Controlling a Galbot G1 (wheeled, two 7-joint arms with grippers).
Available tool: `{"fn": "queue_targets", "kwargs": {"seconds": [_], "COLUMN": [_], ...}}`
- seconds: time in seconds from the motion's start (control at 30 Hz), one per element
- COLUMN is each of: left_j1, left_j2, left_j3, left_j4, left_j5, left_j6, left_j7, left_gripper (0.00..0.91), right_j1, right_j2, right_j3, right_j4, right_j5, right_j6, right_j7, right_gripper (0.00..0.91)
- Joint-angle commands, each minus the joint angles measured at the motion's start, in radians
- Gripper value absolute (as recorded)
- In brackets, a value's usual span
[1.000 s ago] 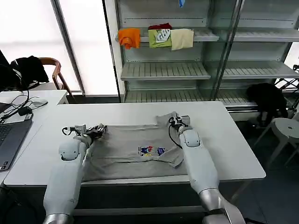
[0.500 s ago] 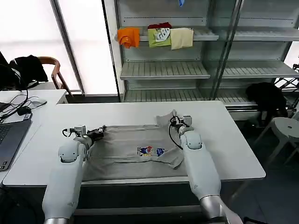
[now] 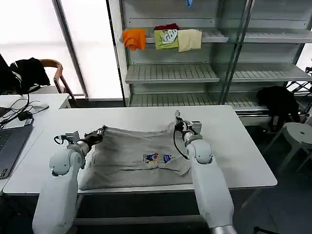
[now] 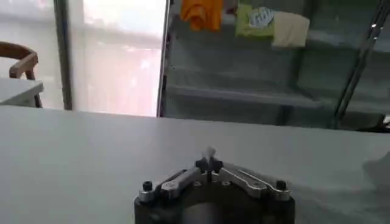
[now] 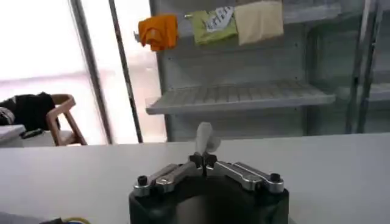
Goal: Fold and organize the clothes.
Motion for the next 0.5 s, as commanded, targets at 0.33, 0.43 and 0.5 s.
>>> {"fn": "queue_targets", "kwargs": {"seconds": [0.33, 0.43, 0.5], "left_j1": [0.337, 0.361, 0.373], "left_j2": [0.026, 0.028, 0.03], "left_j3": [-0.101, -0.113, -0.121], "left_j4": [-0.347, -0.359, -0.362], "left_j5": [-0.195, -0.199, -0.2], "left_j6": [-0.002, -0.002, -0.002], "left_j7": [0.058, 0.071, 0.082], "left_gripper": [0.01, 0.01, 0.01], "right_j1": [-0.372, -0.412, -0.436], "right_j2": [-0.116, -0.12, -0.125], "right_j3": [0.063, 0.092, 0.102], "right_j4": [0.419, 0.441, 0.461], "right_j5": [0.034, 0.034, 0.035], "right_j6": [-0.065, -0.067, -0.067], "right_j7": [-0.012, -0.016, -0.019], "right_gripper": [0.0, 0.0, 0.0]}}
